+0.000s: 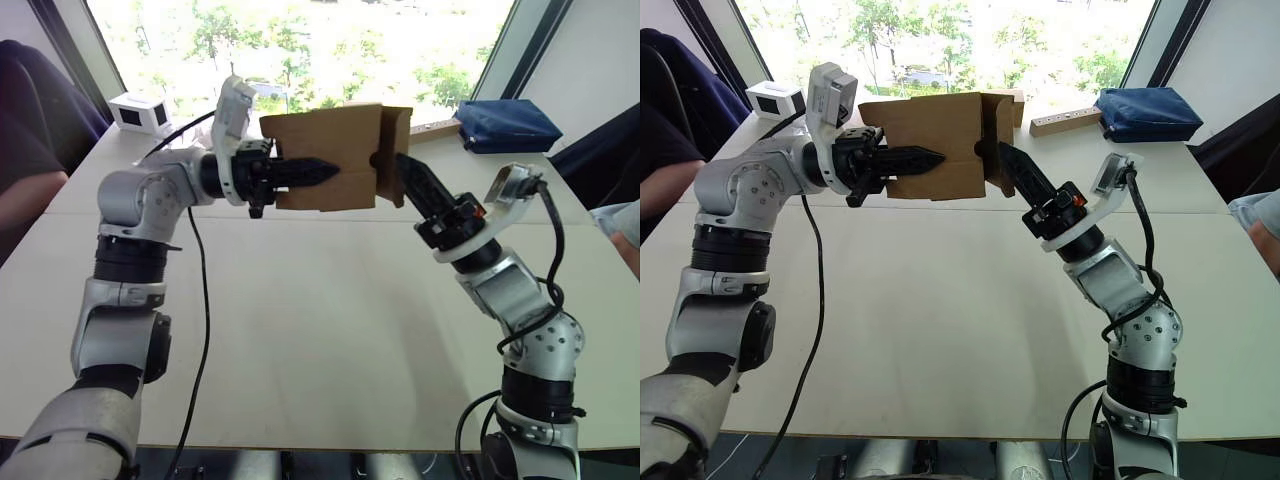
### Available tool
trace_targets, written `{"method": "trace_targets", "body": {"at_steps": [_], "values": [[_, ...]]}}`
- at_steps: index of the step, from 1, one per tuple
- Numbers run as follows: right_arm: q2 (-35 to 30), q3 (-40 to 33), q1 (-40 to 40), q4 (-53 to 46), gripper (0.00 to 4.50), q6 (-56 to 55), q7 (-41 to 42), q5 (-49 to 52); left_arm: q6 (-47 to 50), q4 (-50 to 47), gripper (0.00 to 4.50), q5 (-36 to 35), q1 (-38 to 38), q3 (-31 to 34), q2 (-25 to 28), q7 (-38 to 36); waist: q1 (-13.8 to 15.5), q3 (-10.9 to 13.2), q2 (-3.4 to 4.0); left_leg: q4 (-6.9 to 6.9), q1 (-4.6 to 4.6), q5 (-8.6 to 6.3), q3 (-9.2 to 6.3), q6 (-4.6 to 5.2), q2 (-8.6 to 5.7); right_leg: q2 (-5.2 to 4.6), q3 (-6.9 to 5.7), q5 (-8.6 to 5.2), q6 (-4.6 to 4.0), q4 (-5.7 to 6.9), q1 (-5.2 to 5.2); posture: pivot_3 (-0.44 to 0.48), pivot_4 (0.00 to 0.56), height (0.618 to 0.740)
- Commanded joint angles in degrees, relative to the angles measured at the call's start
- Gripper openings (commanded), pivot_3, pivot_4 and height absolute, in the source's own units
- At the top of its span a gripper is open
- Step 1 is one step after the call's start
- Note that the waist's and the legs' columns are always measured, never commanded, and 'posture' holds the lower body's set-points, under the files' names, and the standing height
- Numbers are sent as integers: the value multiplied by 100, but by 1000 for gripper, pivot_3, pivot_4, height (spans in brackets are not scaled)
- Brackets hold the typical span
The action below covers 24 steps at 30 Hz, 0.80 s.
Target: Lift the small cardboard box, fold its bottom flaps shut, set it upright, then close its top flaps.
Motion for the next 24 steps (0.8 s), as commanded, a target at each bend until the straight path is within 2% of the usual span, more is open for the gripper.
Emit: {"method": "trace_targets", "body": {"at_steps": [1, 10, 24], "values": [[96, 77, -111, -182, 2266, -17, -32, 242, -31, -146, 0, -68, -154, 98, 34, -20, 0, 0, 0, 0, 0, 0, 0, 0, 0, 0, 0, 0, 0, 0, 0, 0, 150, 740], [153, 226, -107, -150, 2266, -1, -281, 355, -44, -123, 0, -64, -174, 102, 22, -20, -2, 0, 0, 0, 0, 0, 0, 0, 0, 0, 0, 0, 0, 0, 0, 0, 150, 740], [158, 92, -240, 157, 2266, -248, -404, -142, 15, -223, 0, -142, -131, 145, 55, -20, -1, 0, 1, 0, 0, 0, 0, 0, 0, 0, 0, 0, 0, 0, 0, 0, 150, 740]]}}
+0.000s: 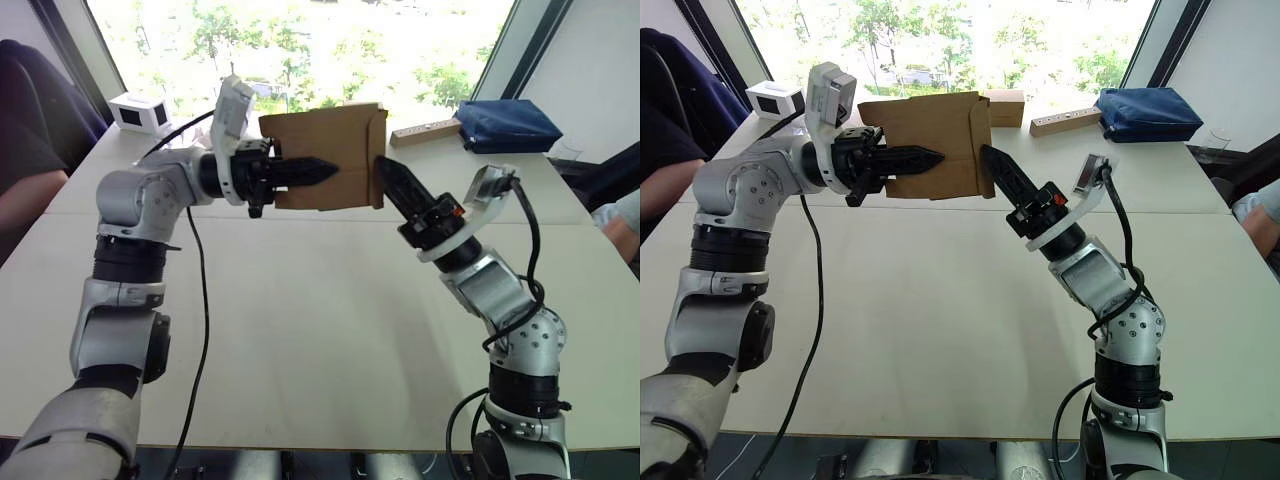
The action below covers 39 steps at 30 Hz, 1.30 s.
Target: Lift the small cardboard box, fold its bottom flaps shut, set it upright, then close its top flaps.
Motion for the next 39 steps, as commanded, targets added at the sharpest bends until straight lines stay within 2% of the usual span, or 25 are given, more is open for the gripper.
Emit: {"method": "trace_targets", "body": {"at_steps": [1, 7, 17, 28, 39], "values": [[12, -161, -117, -16, 2266, -145, -8, -26, 6, -227, 0, -143, -128, 137, 33, -44, 0, 0, 0, 0, 0, 0, 0, 0, 0, 0, 0, 0, 0, 0, 0, 0, 150, 740], [12, -173, -130, -42, 2266, -141, 16, 6, -2, -236, 0, -137, -107, 122, 18, -40, -3, 0, 0, 0, 0, 0, 0, 0, 0, 0, 0, 0, 0, 1, 0, 0, 150, 740], [32, 214, -76, -433, 2266, -76, 258, -231, -71, -121, 0, -58, -156, 72, -36, -36, 1, 0, 0, 0, 0, 0, 0, 0, 0, 0, 0, 0, 0, 0, 0, 0, 150, 740], [178, 208, -36, -539, 2266, -112, 285, -87, -98, -55, 0, -42, -172, 76, -47, -38, -3, 0, 0, 0, 0, 0, 0, 0, 0, 0, 0, 0, 0, 0, -1, 0, 150, 740], [873, 478, 46, -538, 2266, -302, 83, -107, -112, -19, 0, -73, -170, 168, -157, 116, -7, 1, 1, -1, 0, 0, 0, 0, 0, 0, 0, 0, 0, 0, -1, 0, 150, 740]]}}
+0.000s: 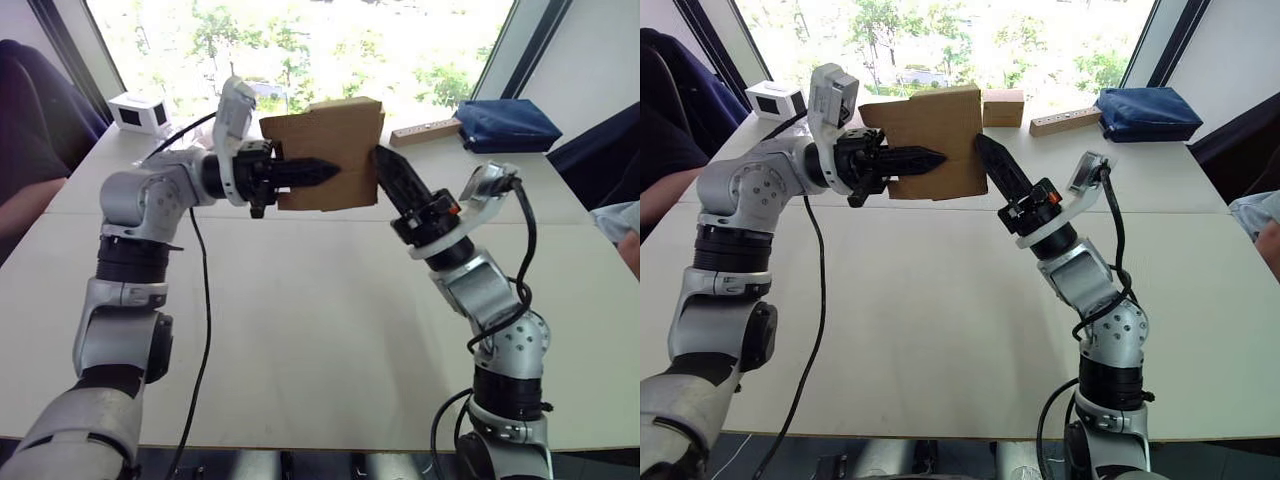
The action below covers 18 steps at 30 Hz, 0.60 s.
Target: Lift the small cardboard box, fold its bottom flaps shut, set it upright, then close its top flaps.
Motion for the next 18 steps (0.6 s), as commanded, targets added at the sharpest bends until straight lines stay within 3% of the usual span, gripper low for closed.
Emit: {"method": "trace_targets", "body": {"at_steps": [1, 6, 18], "values": [[201, 277, 36, -299, 2266, 2, -2, 44, -93, -72, 0, -65, -162, 130, -73, 70, 0, 0, 0, 0, 0, 0, 0, 0, 0, 0, 0, 0, 0, 0, 0, 0, 150, 740], [142, 285, 104, -398, 2266, 33, -15, -42, -75, -101, 0, -77, -153, 123, -79, 66, 2, 0, 0, 0, -1, 0, 0, 0, 0, 0, 0, 0, 0, 0, 0, 0, 150, 740], [-740, -560, 299, -442, 2266, 5, -17, 571, -23, -137, 0, -149, -168, 196, -20, 18, 7, 0, 0, -1, 0, 0, 0, 0, 0, -1, 0, 0, 0, -1, 0, 0, 150, 740]]}}
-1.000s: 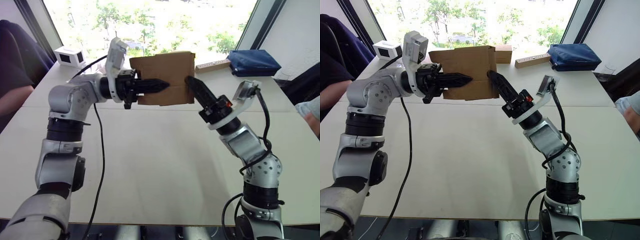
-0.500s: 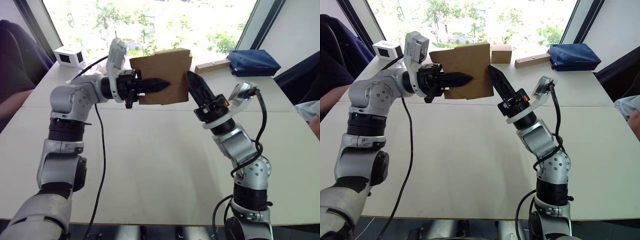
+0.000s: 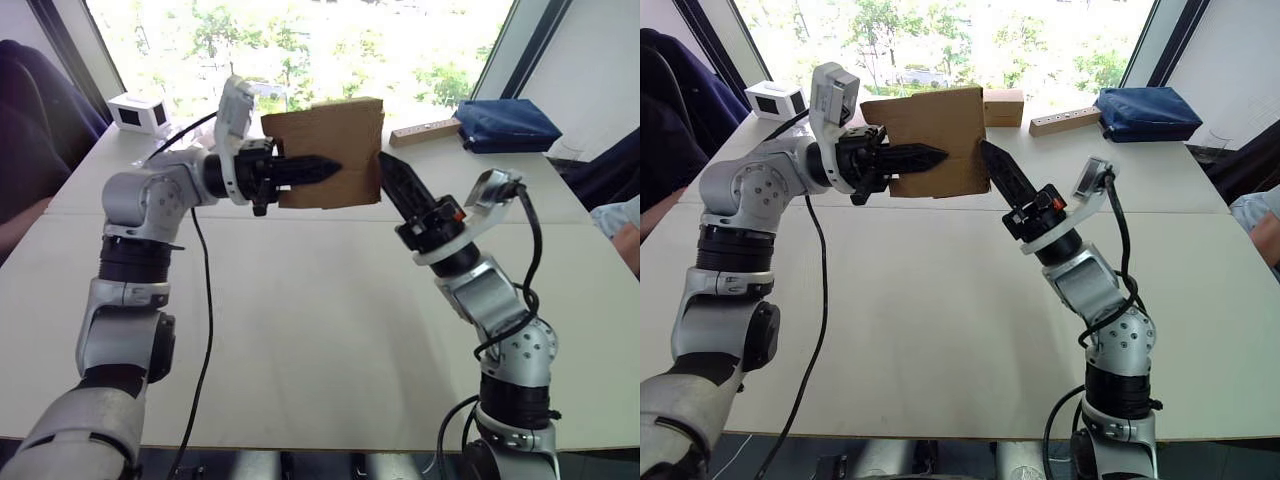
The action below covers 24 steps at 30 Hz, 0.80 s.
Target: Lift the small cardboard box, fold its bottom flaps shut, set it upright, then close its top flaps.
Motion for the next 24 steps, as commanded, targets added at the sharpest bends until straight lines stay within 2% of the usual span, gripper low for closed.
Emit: {"method": "trace_targets", "body": {"at_steps": [1, 2, 3, 4, 7, 8, 13, 24], "values": [[-194, -335, 49, -234, 2266, -77, 26, 333, -27, -147, 0, -143, -155, 178, 31, -25, 8, 0, 0, 0, -1, 0, 0, 0, 0, 0, 0, 0, 0, -1, 0, 0, 150, 740], [-199, -353, 54, -194, 2266, -110, 4, 306, -23, -140, 0, -148, -157, 181, 23, -19, 6, 0, 0, 0, -1, 0, 0, 0, -1, -1, 0, 0, 0, -1, 0, 0, 150, 740], [-188, -363, 55, -154, 1741, -142, -10, 281, -19, -135, 0, -155, -158, 184, 12, -12, 4, 0, 0, 0, 0, 0, 0, 0, -1, -1, 0, 0, 0, -1, 0, 0, 150, 740], [-164, -369, 54, -126, 1587, -172, -13, 268, -14, -135, 0, -161, -157, 186, 3, -7, 4, 0, 0, 0, 0, 0, 0, 0, 0, -1, 0, 0, 0, -1, 0, 0, 150, 740], [-97, -307, 40, -63, 309, -249, -30, 74, 6, -158, 0, -173, -145, 182, -14, 7, -7, 0, 0, 0, 0, 0, 0, 0, 0, 0, 0, 0, 0, 0, 0, 0, 150, 740], [-77, -257, 32, -49, 47, -275, -29, -38, 15, -169, 0, -176, -139, 181, -16, 8, -8, 0, 0, 0, 0, 0, 0, 0, 0, 1, 0, 0, 0, 0, 0, 0, 150, 740], [-25, -96, 16, -71, 47, -307, 37, -269, 45, -177, 0, -180, -134, 181, -12, 3, -5, 0, 0, 0, 0, 0, 0, 0, 1, 1, 0, 0, 0, 0, 0, 0, 150, 740], [-476, 442, 32, -294, 47, 373, 503, -245, 257, -426, 0, -207, -8, -11, 28, -227, -1, 0, 0, 0, 0, 0, 0, 0, 0, 0, 0, 0, 0, -1, 0, 0, 150, 740]]}}
